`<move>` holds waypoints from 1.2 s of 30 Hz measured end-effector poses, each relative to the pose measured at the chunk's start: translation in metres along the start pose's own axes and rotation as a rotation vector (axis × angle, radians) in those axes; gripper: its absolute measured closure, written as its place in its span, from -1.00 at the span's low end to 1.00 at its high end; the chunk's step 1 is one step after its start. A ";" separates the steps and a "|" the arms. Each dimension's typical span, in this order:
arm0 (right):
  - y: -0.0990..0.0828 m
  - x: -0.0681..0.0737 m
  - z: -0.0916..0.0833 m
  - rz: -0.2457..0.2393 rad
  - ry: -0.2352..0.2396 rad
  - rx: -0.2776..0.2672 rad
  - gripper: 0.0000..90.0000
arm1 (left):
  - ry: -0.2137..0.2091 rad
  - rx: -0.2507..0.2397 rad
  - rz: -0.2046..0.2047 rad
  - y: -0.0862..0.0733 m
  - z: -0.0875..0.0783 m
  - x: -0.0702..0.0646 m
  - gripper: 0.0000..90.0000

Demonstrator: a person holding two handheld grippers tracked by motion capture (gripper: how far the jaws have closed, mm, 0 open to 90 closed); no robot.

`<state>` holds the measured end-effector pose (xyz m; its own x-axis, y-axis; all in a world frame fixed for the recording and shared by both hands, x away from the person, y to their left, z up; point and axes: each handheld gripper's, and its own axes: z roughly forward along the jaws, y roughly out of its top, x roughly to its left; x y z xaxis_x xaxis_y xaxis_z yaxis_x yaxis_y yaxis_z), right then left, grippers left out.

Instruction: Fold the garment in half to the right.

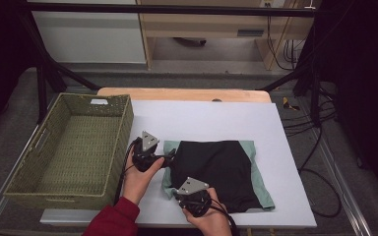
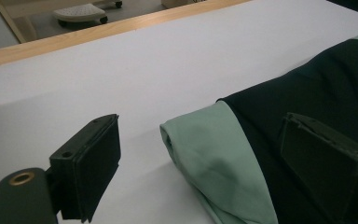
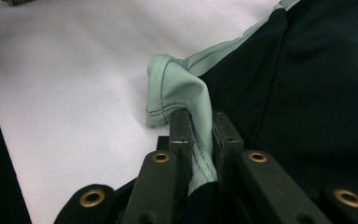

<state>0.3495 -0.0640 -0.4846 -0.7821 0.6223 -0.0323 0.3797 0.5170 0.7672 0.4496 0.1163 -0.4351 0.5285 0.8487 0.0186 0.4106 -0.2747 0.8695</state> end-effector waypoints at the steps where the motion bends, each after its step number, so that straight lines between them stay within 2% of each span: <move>1: 0.000 0.000 0.000 0.000 0.000 0.000 0.81 | 0.000 0.000 0.000 0.000 0.000 0.000 -0.73; 5: 0.001 0.001 0.000 -0.006 -0.009 0.007 0.81 | 0.003 0.006 0.020 0.001 0.002 -0.002 -0.72; 11: 0.001 0.001 0.000 0.002 -0.005 0.011 0.81 | 0.004 0.021 0.012 -0.001 0.005 0.000 -0.70; 19: 0.002 0.003 0.001 -0.018 -0.024 0.015 0.80 | 0.016 0.014 0.000 0.003 0.005 0.004 -0.62; 24: 0.003 0.004 0.001 -0.023 -0.028 0.022 0.79 | 0.014 0.010 0.016 0.007 0.000 0.004 -0.61; 36: 0.002 0.005 0.001 -0.033 -0.033 0.023 0.79 | 0.007 0.024 -0.003 0.005 0.002 0.006 -0.59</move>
<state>0.3470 -0.0591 -0.4835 -0.7777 0.6237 -0.0790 0.3656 0.5509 0.7502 0.4562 0.1189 -0.4322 0.5216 0.8529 0.0196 0.4297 -0.2825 0.8577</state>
